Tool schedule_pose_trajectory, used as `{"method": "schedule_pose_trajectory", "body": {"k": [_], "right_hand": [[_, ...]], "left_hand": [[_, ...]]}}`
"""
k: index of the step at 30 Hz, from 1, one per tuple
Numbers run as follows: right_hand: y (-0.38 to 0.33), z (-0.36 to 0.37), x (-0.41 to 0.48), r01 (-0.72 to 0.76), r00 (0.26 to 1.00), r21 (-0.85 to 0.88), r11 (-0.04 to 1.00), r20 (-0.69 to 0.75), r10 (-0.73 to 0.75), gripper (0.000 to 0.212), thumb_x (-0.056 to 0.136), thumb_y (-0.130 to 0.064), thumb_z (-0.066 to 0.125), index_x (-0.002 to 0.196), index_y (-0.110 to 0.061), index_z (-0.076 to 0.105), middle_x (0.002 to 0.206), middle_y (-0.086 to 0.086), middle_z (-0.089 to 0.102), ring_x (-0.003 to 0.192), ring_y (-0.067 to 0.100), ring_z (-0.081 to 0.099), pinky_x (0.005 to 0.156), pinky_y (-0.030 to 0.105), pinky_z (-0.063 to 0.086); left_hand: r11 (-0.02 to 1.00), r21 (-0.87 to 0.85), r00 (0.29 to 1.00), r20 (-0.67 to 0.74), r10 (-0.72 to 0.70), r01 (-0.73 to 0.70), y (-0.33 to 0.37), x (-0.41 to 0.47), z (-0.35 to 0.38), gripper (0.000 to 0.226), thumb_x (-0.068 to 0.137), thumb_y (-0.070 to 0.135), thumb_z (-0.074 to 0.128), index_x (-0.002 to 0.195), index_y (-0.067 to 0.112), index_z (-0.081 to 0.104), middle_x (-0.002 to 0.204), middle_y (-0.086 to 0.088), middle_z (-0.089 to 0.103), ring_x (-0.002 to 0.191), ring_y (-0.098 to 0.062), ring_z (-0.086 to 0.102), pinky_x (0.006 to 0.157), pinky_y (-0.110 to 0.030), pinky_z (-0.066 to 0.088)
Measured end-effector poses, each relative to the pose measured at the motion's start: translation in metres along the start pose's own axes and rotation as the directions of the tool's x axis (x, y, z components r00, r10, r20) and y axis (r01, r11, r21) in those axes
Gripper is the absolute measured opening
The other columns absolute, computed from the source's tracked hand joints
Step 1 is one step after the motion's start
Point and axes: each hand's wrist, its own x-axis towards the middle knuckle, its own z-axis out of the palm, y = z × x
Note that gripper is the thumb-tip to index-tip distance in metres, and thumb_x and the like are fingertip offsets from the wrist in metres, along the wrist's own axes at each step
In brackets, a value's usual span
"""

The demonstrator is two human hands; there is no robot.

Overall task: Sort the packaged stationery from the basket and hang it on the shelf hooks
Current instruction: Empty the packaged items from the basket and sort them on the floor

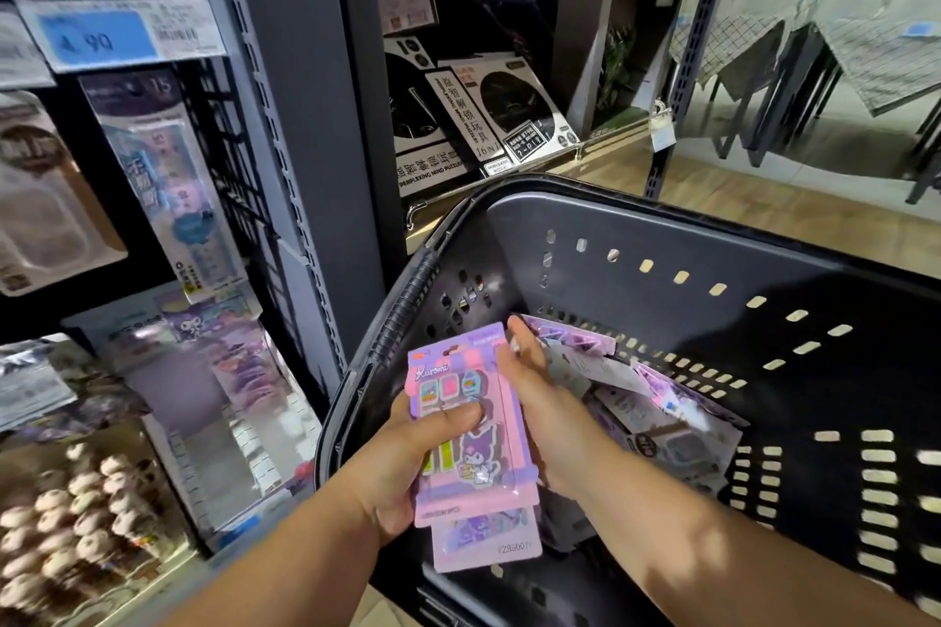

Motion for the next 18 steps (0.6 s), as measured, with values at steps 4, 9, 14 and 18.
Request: {"method": "schedule_pose_trajectory", "body": {"k": [4,9,14,18], "right_hand": [[-0.004,0.005,0.005,-0.020,1.000,-0.198,0.980,0.006,0.021,0.065,0.099,-0.040,0.043,0.149,-0.047,0.002,0.143,-0.019,0.025,0.126,-0.004,0.027,0.098,0.019,0.027],[-0.012,0.007,0.021,0.008,1.000,-0.210,0.978,-0.028,-0.014,0.057,0.099,-0.045,0.037,0.148,-0.046,0.009,0.128,-0.033,0.030,0.122,-0.007,0.025,0.102,0.021,0.022],[-0.006,-0.003,0.041,0.009,0.992,-0.139,0.990,-0.121,-0.026,0.056,0.091,-0.065,0.040,0.143,-0.049,0.025,0.149,-0.014,0.036,0.137,0.014,0.038,0.114,0.042,0.032],[0.006,-0.027,0.050,-0.058,0.982,-0.173,0.983,-0.186,0.026,0.068,0.078,-0.082,0.044,0.138,-0.049,0.037,0.146,-0.012,0.042,0.134,0.015,0.042,0.114,0.044,0.030]], "left_hand": [[1.000,-0.018,1.000,0.017,0.018,-0.018,0.001,0.004,-0.005,0.113,0.030,0.022,0.100,0.131,0.008,0.052,0.107,-0.025,0.068,0.086,-0.038,0.070,0.070,-0.045,0.057],[0.999,-0.016,0.995,0.091,0.044,-0.043,0.014,0.015,-0.010,0.095,0.030,0.023,0.100,0.116,0.005,0.063,0.099,-0.024,0.070,0.080,-0.036,0.071,0.067,-0.042,0.058],[0.998,-0.029,0.995,0.089,0.052,-0.050,0.014,0.025,-0.007,0.092,0.024,0.027,0.101,0.108,0.010,0.069,0.093,-0.020,0.072,0.074,-0.032,0.072,0.066,-0.042,0.059],[0.999,-0.035,0.999,0.010,0.040,-0.040,0.013,0.027,-0.006,0.124,0.022,0.029,0.100,0.133,0.006,0.052,0.101,-0.020,0.070,0.078,-0.032,0.071,0.070,-0.044,0.059]]}}
